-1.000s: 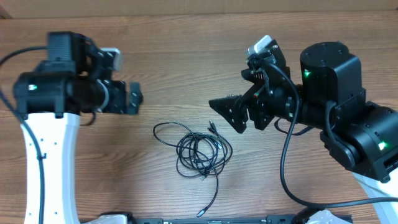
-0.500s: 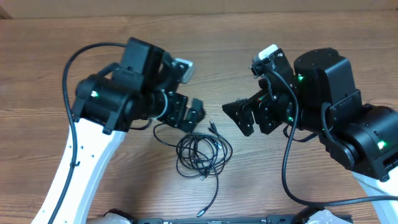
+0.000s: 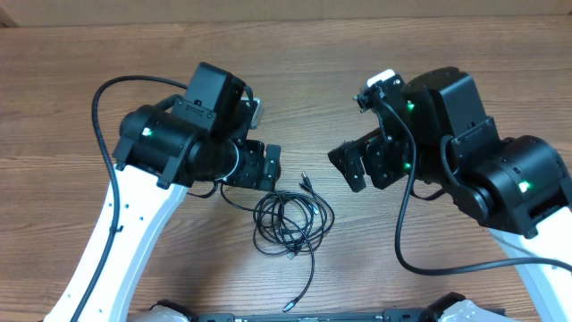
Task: Untangle cables
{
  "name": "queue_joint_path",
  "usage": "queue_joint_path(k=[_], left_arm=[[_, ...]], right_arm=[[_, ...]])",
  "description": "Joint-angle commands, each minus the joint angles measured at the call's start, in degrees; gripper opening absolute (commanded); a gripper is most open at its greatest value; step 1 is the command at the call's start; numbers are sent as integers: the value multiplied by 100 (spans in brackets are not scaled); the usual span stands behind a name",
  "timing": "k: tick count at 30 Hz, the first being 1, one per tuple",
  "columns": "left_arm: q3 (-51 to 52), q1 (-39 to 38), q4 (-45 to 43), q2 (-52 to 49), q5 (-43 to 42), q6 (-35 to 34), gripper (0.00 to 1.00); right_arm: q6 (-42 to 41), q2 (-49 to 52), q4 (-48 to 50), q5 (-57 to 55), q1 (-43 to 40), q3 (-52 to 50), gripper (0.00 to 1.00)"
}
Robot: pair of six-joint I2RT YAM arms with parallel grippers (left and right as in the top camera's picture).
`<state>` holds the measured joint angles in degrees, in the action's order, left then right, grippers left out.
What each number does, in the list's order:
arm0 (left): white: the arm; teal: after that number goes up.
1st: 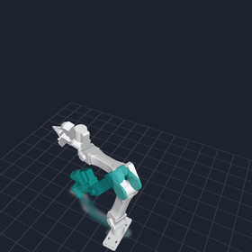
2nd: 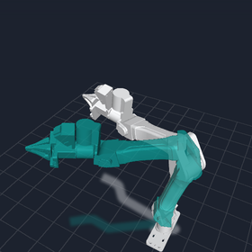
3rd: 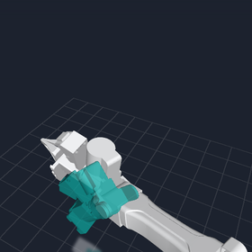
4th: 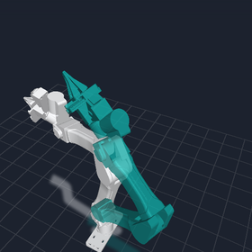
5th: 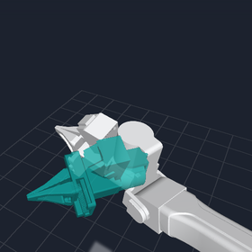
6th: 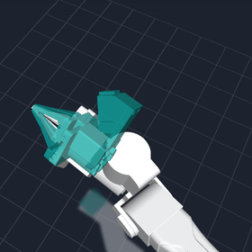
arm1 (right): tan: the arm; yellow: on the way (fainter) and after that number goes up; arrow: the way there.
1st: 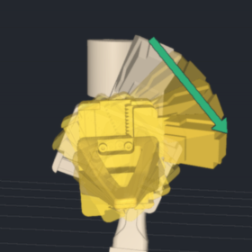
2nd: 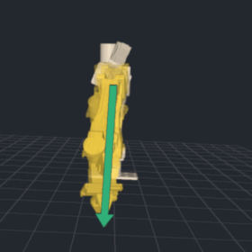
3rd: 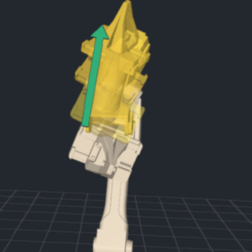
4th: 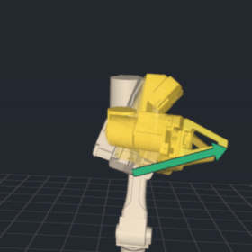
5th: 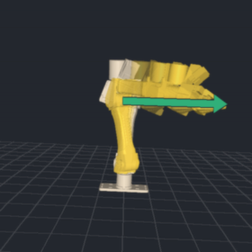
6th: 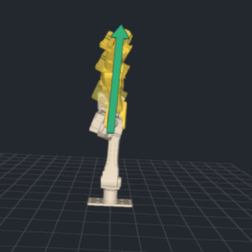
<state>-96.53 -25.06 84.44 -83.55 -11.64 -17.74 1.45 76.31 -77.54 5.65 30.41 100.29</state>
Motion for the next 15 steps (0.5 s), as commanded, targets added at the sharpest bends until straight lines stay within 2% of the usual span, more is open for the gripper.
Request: queue_joint_path(k=[1, 4, 10, 15], left_arm=[[457, -20, -42, -76, 326, -551, 95], [1121, -22, -249, -79, 306, -1038, 97], [2293, -22, -887, -79, -157, -1652, 96], [2706, -22, -970, -79, -98, -3185, 96]], right_arm=[[-153, 39, 94, -313, -37, 131, 100], [-463, 37, 122, -693, -66, 131, 100], [-466, 37, 118, -765, -66, 131, 100], [-468, 37, 120, -772, -63, 131, 100]])
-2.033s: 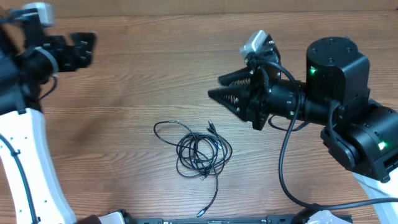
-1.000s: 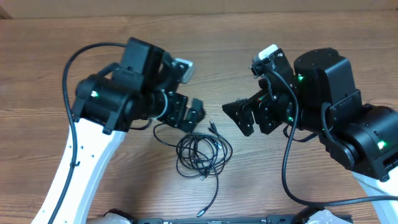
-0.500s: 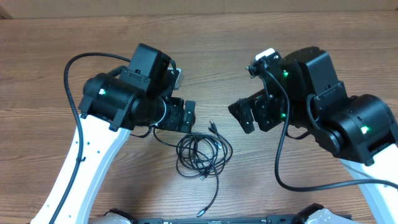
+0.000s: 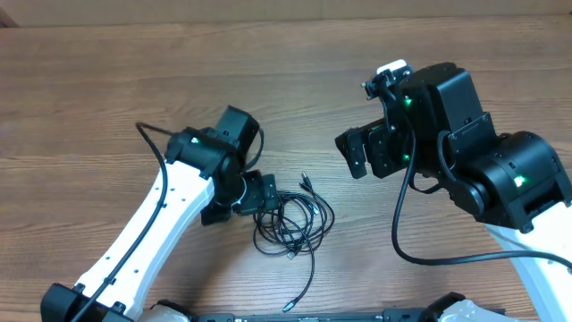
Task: Untangle cables
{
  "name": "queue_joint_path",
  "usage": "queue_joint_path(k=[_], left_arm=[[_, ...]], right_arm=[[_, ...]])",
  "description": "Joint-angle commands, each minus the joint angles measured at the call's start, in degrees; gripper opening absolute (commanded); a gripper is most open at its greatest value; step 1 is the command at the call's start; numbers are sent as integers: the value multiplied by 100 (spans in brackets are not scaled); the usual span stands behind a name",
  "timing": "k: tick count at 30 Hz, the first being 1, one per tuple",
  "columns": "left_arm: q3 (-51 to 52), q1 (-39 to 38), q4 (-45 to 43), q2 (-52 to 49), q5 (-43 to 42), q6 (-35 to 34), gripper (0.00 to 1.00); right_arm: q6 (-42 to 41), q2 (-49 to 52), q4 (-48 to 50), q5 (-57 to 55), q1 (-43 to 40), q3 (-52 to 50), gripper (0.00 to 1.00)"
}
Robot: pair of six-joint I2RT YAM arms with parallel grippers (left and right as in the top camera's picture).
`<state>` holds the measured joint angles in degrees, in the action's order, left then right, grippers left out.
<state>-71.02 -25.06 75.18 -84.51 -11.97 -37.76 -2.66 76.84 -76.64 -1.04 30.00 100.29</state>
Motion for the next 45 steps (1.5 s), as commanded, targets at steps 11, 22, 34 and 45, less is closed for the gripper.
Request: queue_joint_path(k=[11, 22, 34, 45], left_arm=[[1058, -22, -1233, -264, -238, -2441, 94], [1058, -26, -1552, -1554, -282, -2109, 68], [437, -4, -2013, -1624, -1067, -693, 4], [-1467, -4, -138, -1519, -704, 295, 56]], right_arm=[[-59, -15, -20, 127, -22, 131, 100], [-57, -15, -26, 415, -15, 131, 100], [-52, -15, -33, 411, -17, 131, 100], [-31, -15, -33, 302, -17, 131, 100]])
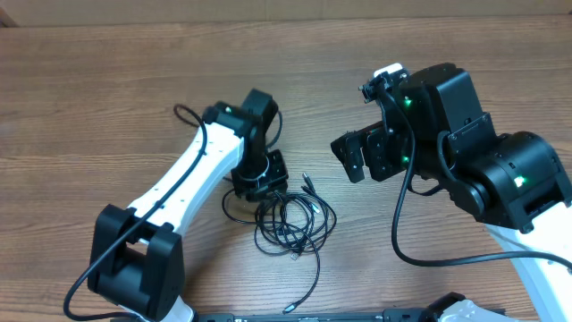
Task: Untangle cables
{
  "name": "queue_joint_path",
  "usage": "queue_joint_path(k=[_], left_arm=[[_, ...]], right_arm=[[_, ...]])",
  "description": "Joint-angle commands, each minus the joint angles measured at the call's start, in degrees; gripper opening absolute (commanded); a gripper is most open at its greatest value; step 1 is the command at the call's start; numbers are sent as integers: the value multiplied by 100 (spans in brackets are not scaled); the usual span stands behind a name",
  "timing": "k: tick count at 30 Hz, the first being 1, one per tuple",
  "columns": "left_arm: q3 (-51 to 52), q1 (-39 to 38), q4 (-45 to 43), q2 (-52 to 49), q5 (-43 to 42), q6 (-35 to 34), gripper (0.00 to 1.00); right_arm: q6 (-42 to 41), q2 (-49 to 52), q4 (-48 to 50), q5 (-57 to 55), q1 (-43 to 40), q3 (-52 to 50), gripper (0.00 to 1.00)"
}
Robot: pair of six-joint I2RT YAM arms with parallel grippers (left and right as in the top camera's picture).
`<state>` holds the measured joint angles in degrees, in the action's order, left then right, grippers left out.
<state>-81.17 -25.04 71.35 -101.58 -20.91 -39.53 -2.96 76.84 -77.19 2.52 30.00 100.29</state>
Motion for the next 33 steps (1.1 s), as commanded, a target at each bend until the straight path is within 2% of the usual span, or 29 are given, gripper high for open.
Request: queue_joint_path(k=[1, 2, 4, 10, 16, 21, 27, 33], left_arm=[[-581, -9, 391, 188, 258, 487, 65], [-702, -20, 551, 188, 328, 487, 72], [-813, -39, 774, 188, 337, 474, 78], [-791, -328, 1134, 186, 330, -63, 79], [-791, -1075, 868, 184, 407, -352, 79], [-739, -1486, 798, 184, 1193, -925, 85], [-343, -1508, 719, 184, 1215, -994, 86], [435, -1517, 160, 184, 992, -1237, 85]], right_arm=[[0, -15, 22, -55, -17, 131, 100], [0, -15, 22, -57, -17, 131, 100], [0, -15, 28, -186, -17, 131, 100], [-7, -15, 142, -1067, -17, 131, 100], [-369, -20, 520, -2225, -17, 131, 100], [-931, -63, 595, -3001, -20, 131, 100], [-1054, -374, 588, -3250, -24, 131, 100], [-1054, -837, 577, -3248, -22, 131, 100]])
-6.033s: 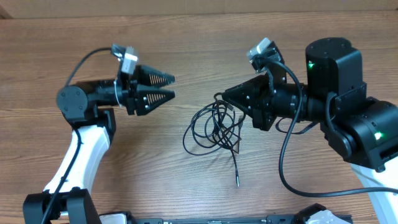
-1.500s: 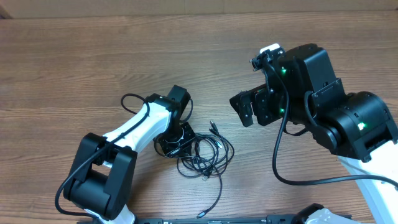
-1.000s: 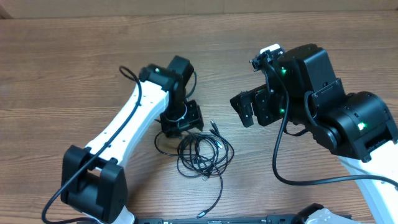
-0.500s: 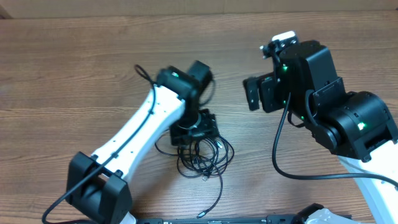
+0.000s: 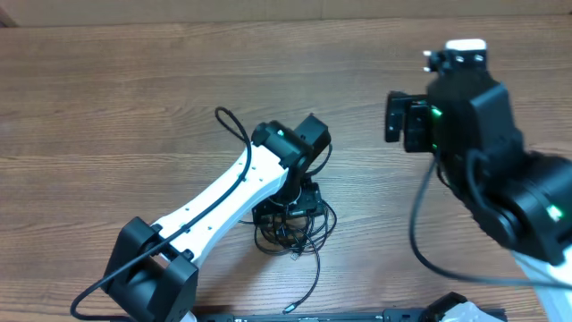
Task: Untangle cables
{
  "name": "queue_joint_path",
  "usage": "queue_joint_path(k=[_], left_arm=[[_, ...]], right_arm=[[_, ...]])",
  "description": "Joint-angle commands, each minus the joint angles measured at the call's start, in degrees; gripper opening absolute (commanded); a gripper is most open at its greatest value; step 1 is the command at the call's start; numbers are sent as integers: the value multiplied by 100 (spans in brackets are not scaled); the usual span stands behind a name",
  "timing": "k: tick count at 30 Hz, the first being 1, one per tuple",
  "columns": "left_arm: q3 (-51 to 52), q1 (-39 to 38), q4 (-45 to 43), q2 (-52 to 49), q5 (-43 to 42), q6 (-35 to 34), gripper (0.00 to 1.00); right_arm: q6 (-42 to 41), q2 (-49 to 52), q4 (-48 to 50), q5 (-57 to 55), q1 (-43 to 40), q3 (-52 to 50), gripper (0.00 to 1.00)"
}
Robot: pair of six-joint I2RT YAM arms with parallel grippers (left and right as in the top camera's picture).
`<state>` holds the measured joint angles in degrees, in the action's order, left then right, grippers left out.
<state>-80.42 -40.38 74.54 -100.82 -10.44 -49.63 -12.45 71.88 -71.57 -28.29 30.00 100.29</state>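
A tangle of thin black cables point(image 5: 308, 231) lies on the wooden table near the front middle. One loose strand runs down to a plug end point(image 5: 290, 309). My left gripper point(image 5: 298, 202) points down onto the top of the tangle; the wrist hides its fingers, so whether it has a cable cannot be told. My right gripper point(image 5: 403, 122) hangs well off to the upper right, away from the cables. Its jaws are seen edge-on, and no gap can be made out.
The left arm's white link point(image 5: 214, 204) stretches diagonally from the front left to the tangle. The right arm's black body point(image 5: 500, 170) fills the right side. Brown wooden tabletop point(image 5: 134, 98) surrounds everything.
My left gripper has moved right and slightly forward, from the tangle's upper left edge to directly over its top. My right gripper has moved up and to the right, farther from the cables.
At first my left gripper hung just left of the tangle and the right gripper up to its right. The left arm then stretched out, reaching the tangle's left edge, then its upper left. Now it is over the coils, whose loops look bunched, and the right has moved away.
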Motion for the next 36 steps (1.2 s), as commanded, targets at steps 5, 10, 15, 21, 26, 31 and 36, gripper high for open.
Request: queue_joint_path(k=[5, 10, 15, 21, 26, 31, 36], left_arm=[[935, 17, -745, 107, -479, -227, 84], [1357, 17, -1161, 107, -702, -326, 71], [1626, 17, -1421, 107, -713, -334, 13], [1650, 44, -1440, 107, -717, -310, 4], [1405, 282, -1180, 120, -723, 260, 4], [304, 682, -149, 120, -656, 1268, 4], [-1342, 905, 1058, 120, 22, 1683, 4]], right_arm=[[-105, -658, 15, -166, -22, 131, 100], [-107, -815, -24, -162, -22, 131, 100], [-107, -835, -144, -136, -22, 131, 100], [-107, -835, -234, -9, -22, 131, 100], [-107, -833, -382, 59, -22, 131, 100], [-107, -796, -533, 511, -22, 131, 100], [11, -629, -839, 1360, -22, 131, 100]])
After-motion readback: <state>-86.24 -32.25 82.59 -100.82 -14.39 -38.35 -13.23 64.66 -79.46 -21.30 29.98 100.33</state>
